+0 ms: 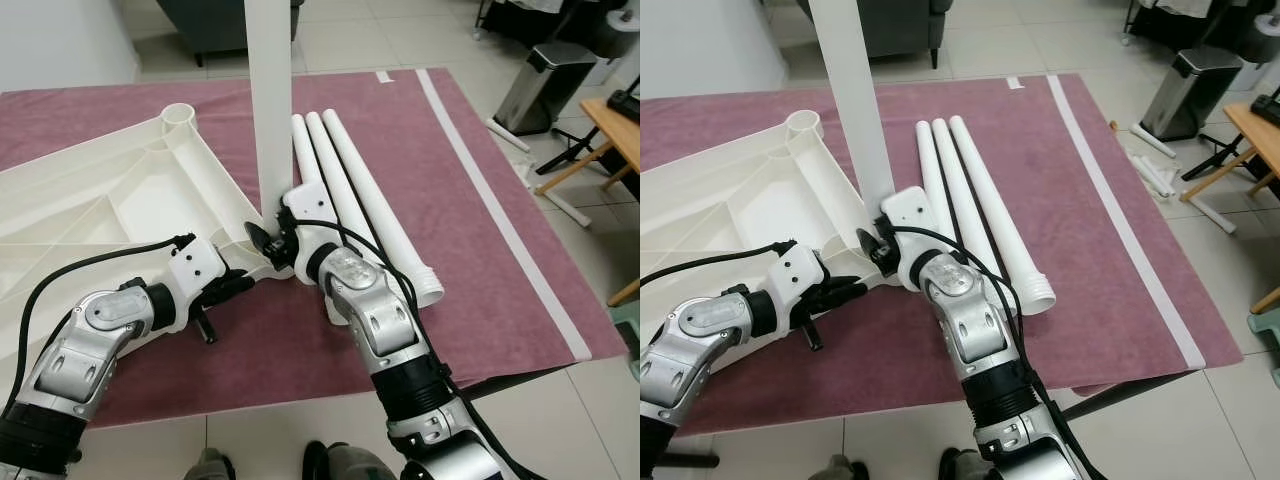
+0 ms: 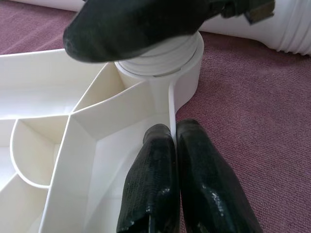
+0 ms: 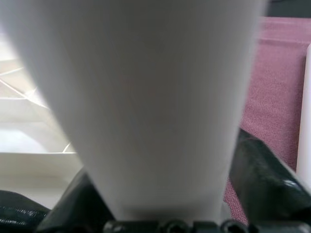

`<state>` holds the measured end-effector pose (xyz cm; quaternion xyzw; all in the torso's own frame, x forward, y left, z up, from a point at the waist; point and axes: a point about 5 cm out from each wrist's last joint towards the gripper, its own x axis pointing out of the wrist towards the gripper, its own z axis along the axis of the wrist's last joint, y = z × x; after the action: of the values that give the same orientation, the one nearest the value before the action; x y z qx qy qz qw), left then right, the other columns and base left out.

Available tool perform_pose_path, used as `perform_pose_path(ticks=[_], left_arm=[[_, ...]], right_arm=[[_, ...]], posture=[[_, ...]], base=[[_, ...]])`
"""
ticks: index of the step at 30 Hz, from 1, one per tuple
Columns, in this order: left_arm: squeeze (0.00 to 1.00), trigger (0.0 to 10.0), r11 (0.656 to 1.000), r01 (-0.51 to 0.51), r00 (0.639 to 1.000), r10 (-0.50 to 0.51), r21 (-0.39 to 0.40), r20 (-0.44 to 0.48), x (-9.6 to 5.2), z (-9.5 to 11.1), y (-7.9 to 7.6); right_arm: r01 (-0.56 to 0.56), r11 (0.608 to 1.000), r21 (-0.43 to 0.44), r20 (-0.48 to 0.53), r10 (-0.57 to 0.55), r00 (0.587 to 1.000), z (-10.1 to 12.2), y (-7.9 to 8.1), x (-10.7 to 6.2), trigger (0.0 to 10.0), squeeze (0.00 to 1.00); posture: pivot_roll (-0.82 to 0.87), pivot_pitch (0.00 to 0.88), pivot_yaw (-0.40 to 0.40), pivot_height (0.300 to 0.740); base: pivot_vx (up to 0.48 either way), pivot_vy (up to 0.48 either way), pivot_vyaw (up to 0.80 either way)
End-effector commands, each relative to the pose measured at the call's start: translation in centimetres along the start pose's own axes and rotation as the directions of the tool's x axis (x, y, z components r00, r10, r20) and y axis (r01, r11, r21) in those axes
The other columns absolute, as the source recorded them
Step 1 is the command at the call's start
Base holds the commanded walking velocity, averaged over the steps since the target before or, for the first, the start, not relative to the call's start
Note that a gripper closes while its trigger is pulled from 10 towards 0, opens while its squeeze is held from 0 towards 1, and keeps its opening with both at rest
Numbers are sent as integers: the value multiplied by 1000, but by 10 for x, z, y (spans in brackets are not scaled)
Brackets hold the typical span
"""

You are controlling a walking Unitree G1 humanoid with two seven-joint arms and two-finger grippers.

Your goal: Building children table

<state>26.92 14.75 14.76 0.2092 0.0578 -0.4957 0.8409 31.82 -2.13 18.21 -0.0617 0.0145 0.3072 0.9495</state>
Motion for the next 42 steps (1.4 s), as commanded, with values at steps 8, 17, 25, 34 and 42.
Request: perform_pose_path(ticks=[8, 17, 25, 34, 42], left_arm=[[0, 10000, 968, 246, 969, -244, -48, 51, 20, -5, -41], [0, 10000, 968, 247, 968, -245, -50, 50, 18, -5, -42], [0, 10000, 968, 244, 969, -242, -54, 50, 16, -5, -43], [0, 10000, 968, 245, 969, -242, -54, 51, 16, -4, -43], [0, 10000, 964, 258, 965, -255, -56, 56, 18, -4, -45]], right_arm=[[-358, 928, -103, 55, 365, 929, 22, 1, 4, 10000, 0], [-606, 754, -252, -19, 622, 783, 33, -17, 1, 10000, 0], [-598, 766, -237, -100, 593, 799, 28, -34, 14, 0, 0], [-409, 903, -132, -108, 397, 912, 9, -21, 20, 0, 0], [136, 990, 49, -221, -122, 968, -27, -1, 17, 0, 0]], posture=[[108, 186, -15, 740], [123, 184, -18, 740], [129, 182, -22, 740], [119, 186, -17, 740], [104, 190, -12, 740]], base=[[0, 0, 0], [0, 0, 0], [0, 0, 0], [0, 0, 0], [0, 0, 0]])
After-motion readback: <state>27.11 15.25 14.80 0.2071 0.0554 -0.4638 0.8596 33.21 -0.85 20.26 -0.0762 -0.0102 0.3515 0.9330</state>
